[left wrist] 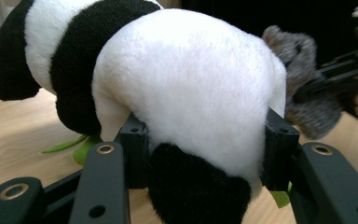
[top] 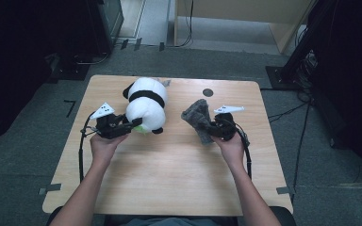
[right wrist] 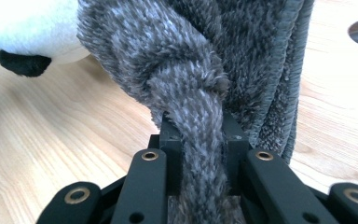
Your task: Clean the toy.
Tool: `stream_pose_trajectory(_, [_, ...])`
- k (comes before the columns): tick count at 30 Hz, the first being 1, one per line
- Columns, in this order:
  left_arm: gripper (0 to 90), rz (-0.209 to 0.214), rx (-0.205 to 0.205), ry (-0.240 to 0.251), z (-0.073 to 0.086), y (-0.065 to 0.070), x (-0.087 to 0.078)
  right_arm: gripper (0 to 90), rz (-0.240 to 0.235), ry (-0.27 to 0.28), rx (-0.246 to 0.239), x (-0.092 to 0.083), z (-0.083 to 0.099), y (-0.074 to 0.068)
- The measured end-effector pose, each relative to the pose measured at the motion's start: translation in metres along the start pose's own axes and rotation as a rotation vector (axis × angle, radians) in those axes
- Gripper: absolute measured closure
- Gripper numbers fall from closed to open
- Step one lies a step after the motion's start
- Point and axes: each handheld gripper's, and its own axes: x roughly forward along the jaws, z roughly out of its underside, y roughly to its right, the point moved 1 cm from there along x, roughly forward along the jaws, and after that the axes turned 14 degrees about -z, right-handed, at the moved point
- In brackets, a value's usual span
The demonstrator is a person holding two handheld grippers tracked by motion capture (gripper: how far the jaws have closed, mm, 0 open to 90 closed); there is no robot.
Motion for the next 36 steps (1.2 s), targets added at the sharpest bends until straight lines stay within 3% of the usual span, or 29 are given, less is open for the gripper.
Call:
stream_pose_trajectory(15, [46.4, -0.004, -0.001, -0.016, 0.011, -0.015, 0.005, 75.5, 0.044, 0.001, 0.064, 0.003, 0.011, 0.03])
stream_pose_trajectory(25, [42.9, -0.014, 0.055, -0.079, 0.021, -0.026, 0.011, 74.2, 0.068, -0.022, 0.084, 0.014, 0.017, 0.044])
stream_pose_trajectory(36, [36.9, -0.011, 0.039, -0.098, 0.03, -0.031, 0.018, 67.3, 0.082, -0.045, 0.102, 0.02, 0.023, 0.054])
